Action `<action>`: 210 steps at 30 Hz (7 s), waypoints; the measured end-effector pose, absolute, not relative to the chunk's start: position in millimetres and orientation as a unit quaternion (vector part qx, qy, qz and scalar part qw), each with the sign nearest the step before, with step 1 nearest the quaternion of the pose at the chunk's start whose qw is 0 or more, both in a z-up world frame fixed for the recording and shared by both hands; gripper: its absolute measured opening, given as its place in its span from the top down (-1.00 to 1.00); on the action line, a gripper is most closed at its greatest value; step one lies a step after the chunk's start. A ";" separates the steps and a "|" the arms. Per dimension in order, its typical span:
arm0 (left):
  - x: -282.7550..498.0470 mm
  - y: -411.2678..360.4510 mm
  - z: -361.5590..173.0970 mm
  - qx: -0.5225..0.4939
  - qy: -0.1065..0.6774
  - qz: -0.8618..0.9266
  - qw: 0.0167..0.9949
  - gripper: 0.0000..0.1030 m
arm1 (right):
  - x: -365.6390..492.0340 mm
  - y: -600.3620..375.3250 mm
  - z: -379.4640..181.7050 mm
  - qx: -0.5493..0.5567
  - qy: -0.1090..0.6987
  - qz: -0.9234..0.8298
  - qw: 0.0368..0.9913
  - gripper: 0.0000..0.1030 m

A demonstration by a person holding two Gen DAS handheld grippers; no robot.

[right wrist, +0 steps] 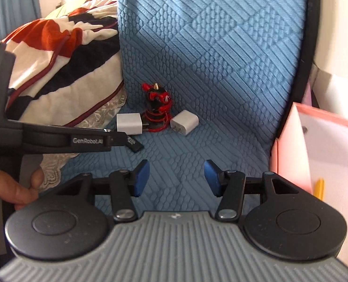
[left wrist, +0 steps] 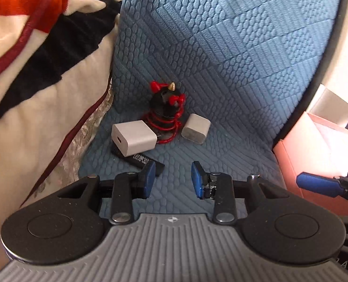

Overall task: Organize rigid objects
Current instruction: 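Grasp the larger white charger with the left gripper while the right gripper grasps the pronged charger, then lift both held chargers off the mat and carry them toward the pink box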

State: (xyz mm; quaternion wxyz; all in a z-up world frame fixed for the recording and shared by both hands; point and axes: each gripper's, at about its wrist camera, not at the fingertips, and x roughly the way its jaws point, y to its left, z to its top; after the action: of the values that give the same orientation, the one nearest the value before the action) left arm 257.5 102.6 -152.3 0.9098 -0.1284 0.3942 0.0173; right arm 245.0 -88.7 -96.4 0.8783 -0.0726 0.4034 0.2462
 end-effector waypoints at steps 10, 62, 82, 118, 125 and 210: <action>302.6 118.2 -163.0 -0.135 0.403 0.038 0.904 -0.26 | 298.4 -64.1 -128.0 -0.098 0.415 0.260 0.866 -0.06; 369.3 142.3 -210.0 -0.133 0.456 0.095 0.875 -0.33 | 389.3 -32.1 -201.6 -0.121 0.471 0.242 0.840 -0.16; 349.3 103.6 -196.0 -0.125 0.462 -0.006 0.878 -0.15 | 350.1 -97.2 -163.4 -0.087 0.522 0.202 0.824 0.59; 290.9 102.3 -182.1 -0.151 0.460 -0.019 0.875 -0.09 | 336.9 -69.6 -176.3 -0.100 0.527 0.151 0.831 0.37; 269.8 93.7 -188.0 -0.156 0.475 -0.015 0.866 -0.09 | 310.2 -74.6 -161.3 -0.096 0.528 0.157 0.829 0.37; 184.8 70.2 -212.8 -0.178 0.488 0.002 0.855 -0.22 | 179.6 -116.6 -154.3 -0.089 0.511 0.128 0.845 0.13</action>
State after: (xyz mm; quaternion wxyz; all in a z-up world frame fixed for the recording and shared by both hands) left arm 184.8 70.2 -212.8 0.8546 -0.1776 0.4880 0.0021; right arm 179.6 -116.6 -154.3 0.8452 -0.0886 0.5114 0.1278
